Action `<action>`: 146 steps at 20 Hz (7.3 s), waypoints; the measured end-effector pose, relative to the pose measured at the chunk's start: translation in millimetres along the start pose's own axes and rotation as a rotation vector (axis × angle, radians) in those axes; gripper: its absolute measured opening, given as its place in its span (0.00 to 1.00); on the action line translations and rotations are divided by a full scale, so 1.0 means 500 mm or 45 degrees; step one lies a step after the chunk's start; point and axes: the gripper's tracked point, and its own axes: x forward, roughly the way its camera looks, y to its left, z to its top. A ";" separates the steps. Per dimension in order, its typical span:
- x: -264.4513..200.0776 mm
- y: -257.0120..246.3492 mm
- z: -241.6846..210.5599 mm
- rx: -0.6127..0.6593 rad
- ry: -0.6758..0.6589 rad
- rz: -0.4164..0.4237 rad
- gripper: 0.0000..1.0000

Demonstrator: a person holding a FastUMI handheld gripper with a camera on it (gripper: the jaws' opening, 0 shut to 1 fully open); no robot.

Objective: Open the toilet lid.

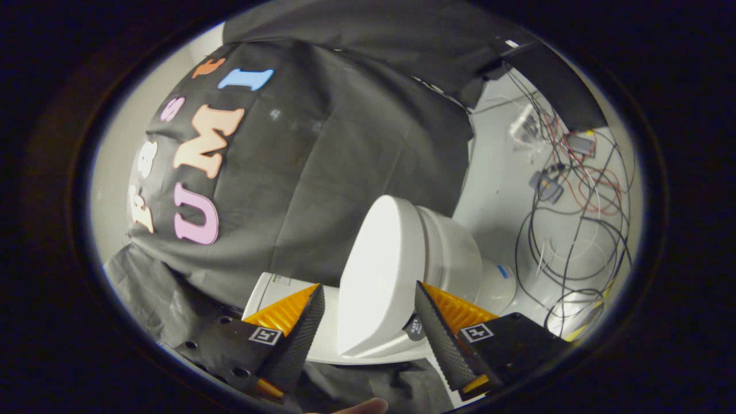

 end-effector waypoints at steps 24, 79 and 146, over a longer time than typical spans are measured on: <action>0.099 -0.132 -0.130 -0.059 0.275 -0.386 0.11; 0.041 0.132 -0.119 -0.675 0.135 -0.516 0.01; 0.090 0.530 -0.273 -1.466 -0.119 -0.367 0.00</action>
